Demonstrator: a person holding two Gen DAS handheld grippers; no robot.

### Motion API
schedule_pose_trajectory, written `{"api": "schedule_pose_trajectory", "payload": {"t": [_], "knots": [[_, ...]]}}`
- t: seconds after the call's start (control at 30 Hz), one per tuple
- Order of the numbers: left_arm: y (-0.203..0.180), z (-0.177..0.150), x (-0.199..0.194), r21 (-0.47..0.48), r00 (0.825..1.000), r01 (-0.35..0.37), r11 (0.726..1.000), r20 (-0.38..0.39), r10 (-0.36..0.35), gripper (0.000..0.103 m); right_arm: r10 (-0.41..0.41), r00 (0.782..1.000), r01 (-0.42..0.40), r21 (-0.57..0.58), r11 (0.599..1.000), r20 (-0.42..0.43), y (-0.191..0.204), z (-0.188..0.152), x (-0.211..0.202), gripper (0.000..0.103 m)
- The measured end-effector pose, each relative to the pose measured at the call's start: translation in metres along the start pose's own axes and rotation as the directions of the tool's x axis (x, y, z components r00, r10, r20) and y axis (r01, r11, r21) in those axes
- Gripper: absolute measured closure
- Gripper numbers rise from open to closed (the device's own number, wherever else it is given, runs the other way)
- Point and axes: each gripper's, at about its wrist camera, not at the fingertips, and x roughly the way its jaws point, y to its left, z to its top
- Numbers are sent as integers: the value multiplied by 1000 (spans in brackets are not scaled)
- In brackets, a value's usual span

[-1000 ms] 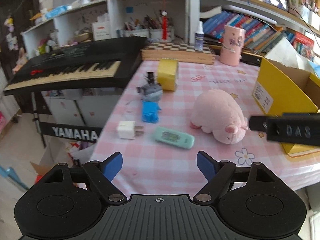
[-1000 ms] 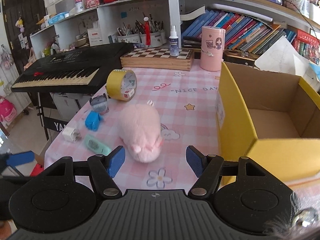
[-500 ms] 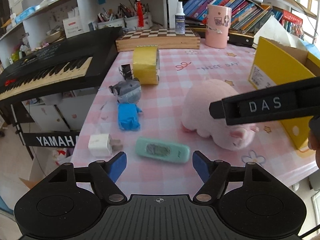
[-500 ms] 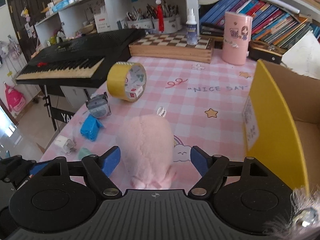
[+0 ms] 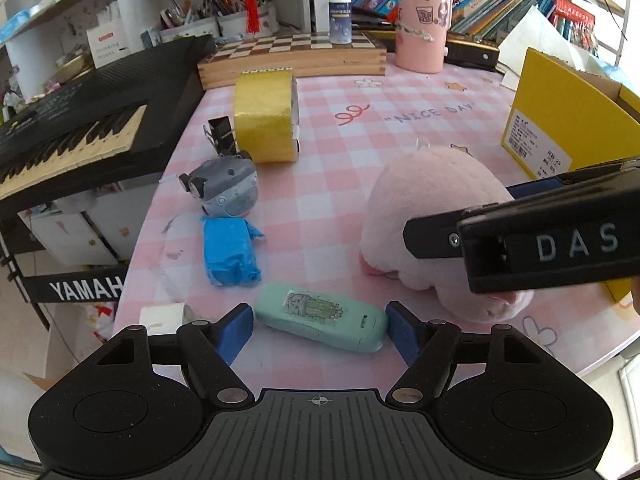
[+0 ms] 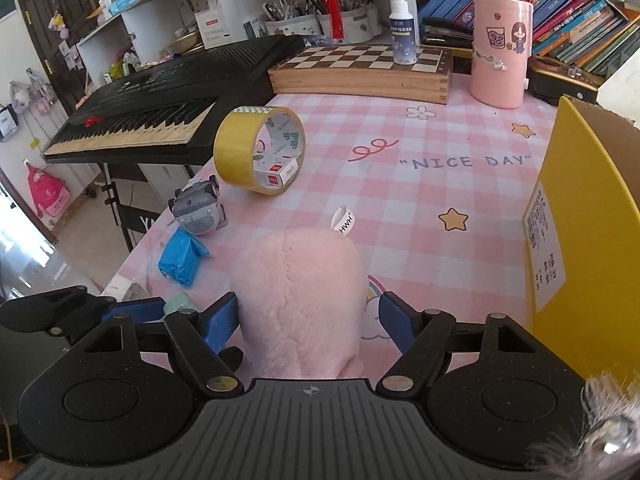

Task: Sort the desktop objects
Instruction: 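Close the left tool on the mint-green device while the right tool grips the pink pig, then lift and carry the green device and pink pig over the yellow box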

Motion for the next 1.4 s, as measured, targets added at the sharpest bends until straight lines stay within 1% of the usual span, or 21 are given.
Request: {"api": "schedule_pose_trajectory", "payload": {"t": [0.17,0.2,0.23,0.27,0.33,0.37,0.47,0.6,0.67,0.87,0.97,1.07,1.27,1.4], "knots": [[-1,5,4,19,1000,11,1000,0,-11,29,13,1000,-13,-2,1000,-4,-3,1,2,30],[-2,6,5,20,1000,11,1000,0,-11,29,17,1000,-17,-2,1000,-5,-3,1,2,32],[-2,6,6,19,1000,12,1000,0,-12,29,26,1000,-26,-2,1000,-8,-4,2,3,41],[-2,6,6,13,1000,15,1000,0,-15,29,29,1000,-29,-6,1000,-9,-4,2,2,44],[-1,6,6,-6,1000,27,1000,2,-27,34,30,1000,-30,-14,999,-4,-4,2,-1,49],[-2,6,6,-7,1000,32,999,1,-32,34,26,1000,-26,-15,1000,-2,-5,3,-2,50],[-8,5,2,1,999,38,999,12,-38,34,-3,999,3,-7,1000,36,-9,3,-10,51],[-12,7,-16,-30,996,56,998,66,-54,34,-43,994,44,-2,999,97,-13,4,-26,51],[-11,11,-27,-49,995,53,997,82,-48,34,-58,990,58,1,998,129,-14,5,-37,51],[-5,18,-71,-92,984,49,995,175,-32,34,-67,975,62,29,998,211,-15,3,-69,51],[-2,15,-91,-114,977,48,992,210,-23,34,-68,974,60,42,997,215,-15,-3,-83,52],[1,9,-110,-157,972,72,985,233,-34,34,-61,974,53,39,998,217,-13,-11,-97,52],[-1,-9,-139,-158,961,104,982,270,-58,34,-49,975,46,19,999,217,2,-37,-124,52],[-4,-25,-151,-152,961,107,982,268,-63,34,-58,975,57,9,998,216,14,-57,-138,52]]}}
